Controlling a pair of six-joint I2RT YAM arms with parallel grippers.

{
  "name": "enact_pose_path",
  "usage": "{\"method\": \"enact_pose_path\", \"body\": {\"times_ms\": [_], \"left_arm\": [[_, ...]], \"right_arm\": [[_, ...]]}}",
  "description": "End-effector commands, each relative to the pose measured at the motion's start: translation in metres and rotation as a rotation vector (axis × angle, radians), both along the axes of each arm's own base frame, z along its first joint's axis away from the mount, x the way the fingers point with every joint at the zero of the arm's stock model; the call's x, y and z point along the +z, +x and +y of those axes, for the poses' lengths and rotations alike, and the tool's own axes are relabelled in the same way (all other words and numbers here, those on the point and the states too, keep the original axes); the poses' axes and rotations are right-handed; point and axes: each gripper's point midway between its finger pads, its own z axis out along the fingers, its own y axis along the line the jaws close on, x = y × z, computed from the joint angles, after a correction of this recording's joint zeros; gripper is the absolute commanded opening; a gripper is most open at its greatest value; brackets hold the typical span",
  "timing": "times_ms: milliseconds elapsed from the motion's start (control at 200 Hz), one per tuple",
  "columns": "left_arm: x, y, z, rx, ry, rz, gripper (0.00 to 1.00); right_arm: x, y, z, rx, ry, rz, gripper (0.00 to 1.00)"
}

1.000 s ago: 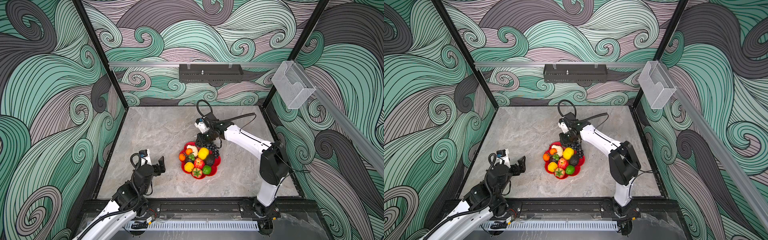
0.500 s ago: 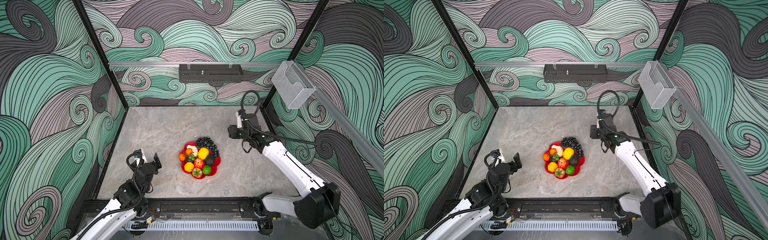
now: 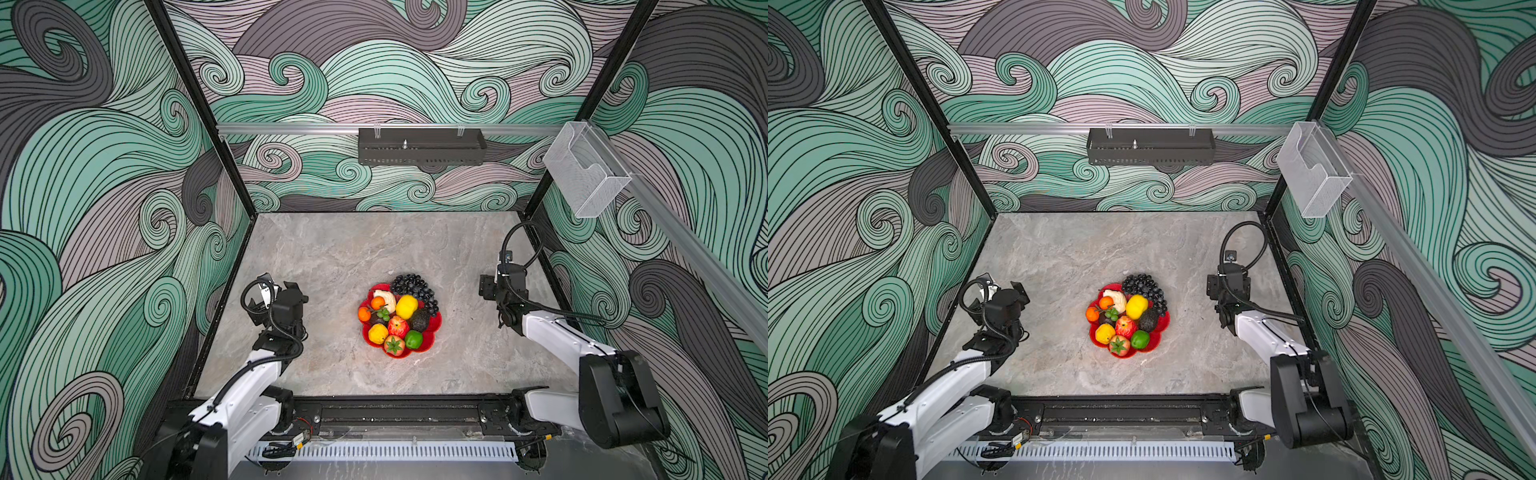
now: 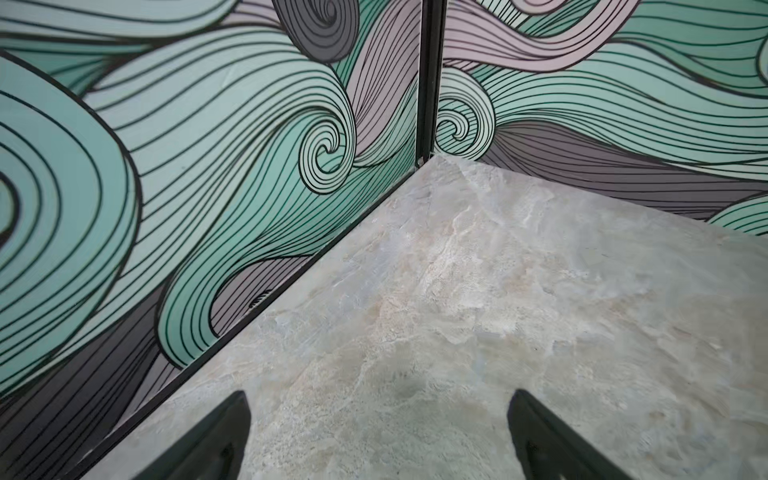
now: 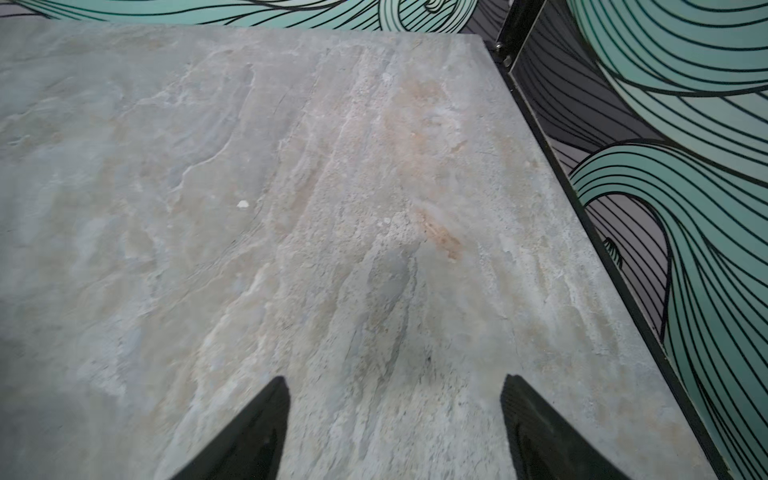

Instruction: Place and organize the fake fruits in the fruit bowl

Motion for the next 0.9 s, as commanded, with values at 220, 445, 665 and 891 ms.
{"method": "enact_pose_path", "body": {"times_ms": [220,445,665,891], "left_arm": [[-0.032,0.071,-0.004,-0.283,-0.079,0.025,0.99],[-0.06,0.099,-0.031,-0.482,-0.072,0.101,0.99],[-0.06,0.099,-0.031,-0.488,-0.068,0.089,0.98],[-0.06,0.098,-0.03,-0.475,-0.087,0.106,0.99]], "right_arm": [[0.007,0.032,0.009,0.119,0.005,-0.145,0.98],[-0.006,0.029,0.021,0.199,0.063,-0.256,0.99],[-0.008,0.031,0.017,0.186,0.083,-0.258,0.99],[-0.008,0.03,0.017,0.189,0.084,-0.249,0.99]]}}
